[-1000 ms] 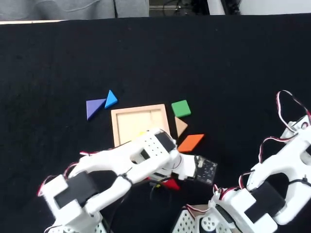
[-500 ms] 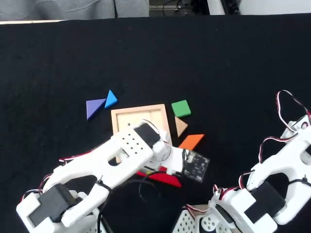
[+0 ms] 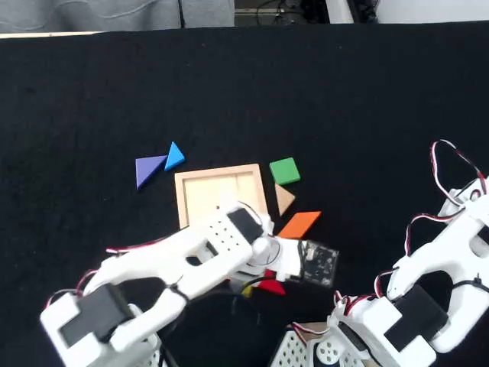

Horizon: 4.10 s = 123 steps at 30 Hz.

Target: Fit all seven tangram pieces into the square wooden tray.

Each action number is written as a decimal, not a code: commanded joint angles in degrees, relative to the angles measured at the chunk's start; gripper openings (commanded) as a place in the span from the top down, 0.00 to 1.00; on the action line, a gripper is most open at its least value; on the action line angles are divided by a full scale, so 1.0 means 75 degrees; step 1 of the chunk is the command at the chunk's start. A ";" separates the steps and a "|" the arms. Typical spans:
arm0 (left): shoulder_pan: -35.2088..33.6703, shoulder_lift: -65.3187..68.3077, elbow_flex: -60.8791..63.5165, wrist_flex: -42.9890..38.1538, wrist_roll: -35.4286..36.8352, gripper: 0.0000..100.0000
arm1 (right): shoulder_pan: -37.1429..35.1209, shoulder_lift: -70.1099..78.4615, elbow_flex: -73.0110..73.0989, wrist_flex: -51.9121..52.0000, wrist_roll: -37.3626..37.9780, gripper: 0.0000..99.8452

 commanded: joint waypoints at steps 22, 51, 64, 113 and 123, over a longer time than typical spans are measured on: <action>-0.0287 0.0516 -0.0932 -0.0434 -0.0281 0.68 | 0.0399 -0.0135 -0.0275 -0.0012 0.0047 0.81; 0.0686 0.1418 -0.0533 -0.0539 0.0211 0.70 | 0.0375 -0.0064 -0.0275 -0.0023 0.0059 0.81; 0.0217 0.1418 -0.0604 -0.0164 0.0305 0.70 | 0.0375 -0.0064 -0.0275 -0.0035 0.0059 0.81; -0.2385 0.0375 -0.2245 0.2403 -0.3950 0.77 | 0.0211 -0.0064 -0.0264 -0.0023 0.0152 0.81; -0.3030 0.1090 -0.2256 0.0656 -0.4337 0.77 | 0.0199 -0.0100 -0.0100 -0.0070 0.0152 0.81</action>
